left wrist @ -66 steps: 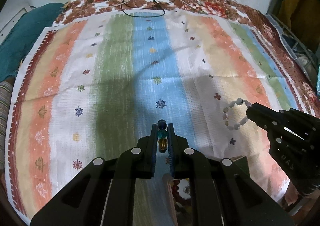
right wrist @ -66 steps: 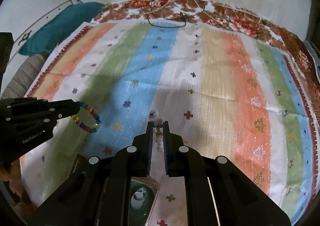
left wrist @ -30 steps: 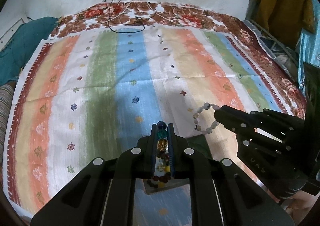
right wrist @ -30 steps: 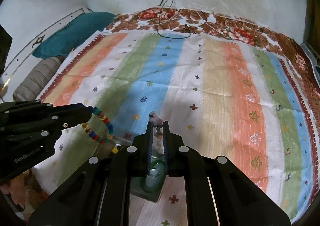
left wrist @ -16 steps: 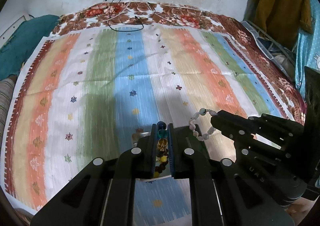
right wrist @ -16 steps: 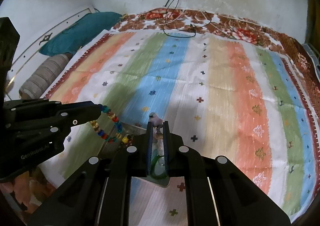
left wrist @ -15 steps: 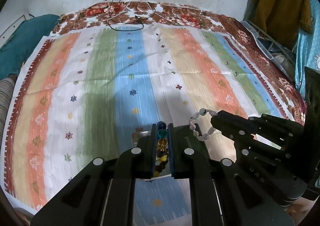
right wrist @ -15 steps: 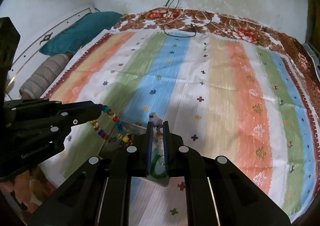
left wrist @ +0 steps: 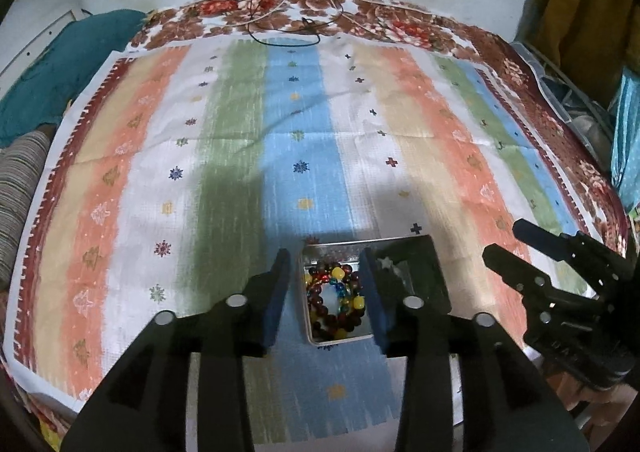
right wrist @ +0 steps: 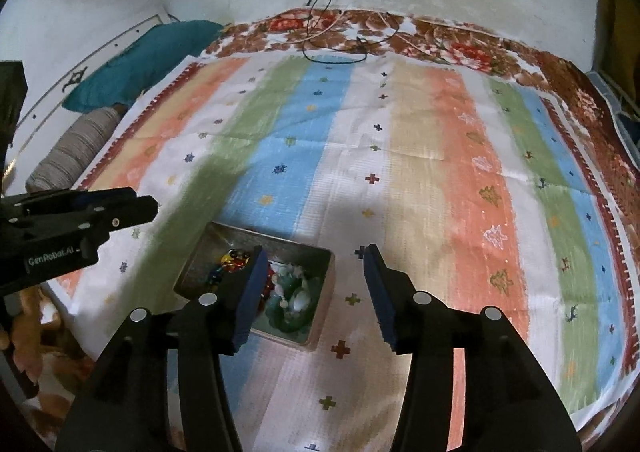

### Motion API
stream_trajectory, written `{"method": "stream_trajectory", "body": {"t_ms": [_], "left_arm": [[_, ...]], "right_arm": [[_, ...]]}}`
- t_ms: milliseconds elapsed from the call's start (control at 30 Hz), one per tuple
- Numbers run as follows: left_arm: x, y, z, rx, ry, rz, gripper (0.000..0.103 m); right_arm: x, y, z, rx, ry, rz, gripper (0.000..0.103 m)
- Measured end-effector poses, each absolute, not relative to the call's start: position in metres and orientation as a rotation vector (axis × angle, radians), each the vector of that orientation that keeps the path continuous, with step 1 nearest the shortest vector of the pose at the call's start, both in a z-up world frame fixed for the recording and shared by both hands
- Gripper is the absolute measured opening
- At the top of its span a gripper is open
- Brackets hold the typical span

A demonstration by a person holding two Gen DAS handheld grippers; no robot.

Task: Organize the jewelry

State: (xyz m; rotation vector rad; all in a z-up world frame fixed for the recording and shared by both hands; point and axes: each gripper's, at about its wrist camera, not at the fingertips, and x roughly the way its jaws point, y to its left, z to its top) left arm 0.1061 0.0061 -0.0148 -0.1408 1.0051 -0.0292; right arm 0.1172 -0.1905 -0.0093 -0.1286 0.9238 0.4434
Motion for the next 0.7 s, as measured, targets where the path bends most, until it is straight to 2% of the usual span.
{"method": "stream_trajectory", "body": {"t_ms": [100, 200, 300, 400, 433, 600, 700], "left_arm": [[0.100, 0.004, -0.014, -0.139, 1.002, -0.047, 0.051], [0.090, 0.004, -0.011, -0.160, 1.002, -0.076, 0.054], [0.079, 0.001, -0.010, -0.146, 0.992, -0.082, 0.066], [0.068, -0.002, -0.010, -0.135, 0.989, -0.093, 0.070], [0.065, -0.003, -0.011, -0.133, 0.989, -0.093, 0.076], [0.049, -0.007, -0.012, -0.112, 0.974, -0.101, 0.087], [0.043, -0.008, -0.012, -0.108, 0.968, -0.105, 0.094]], "right_arm": [[0.112, -0.195, -0.006, -0.113, 0.916, 0.454, 0.056], [0.105, -0.201, -0.003, -0.098, 0.903, 0.467, 0.065], [0.097, -0.206, 0.001, -0.085, 0.889, 0.479, 0.071], [0.090, -0.211, 0.003, -0.076, 0.881, 0.488, 0.073], [0.088, -0.213, 0.003, -0.074, 0.880, 0.491, 0.076], [0.081, -0.216, 0.003, -0.080, 0.877, 0.495, 0.079], [0.075, -0.219, 0.003, -0.079, 0.871, 0.506, 0.085]]}}
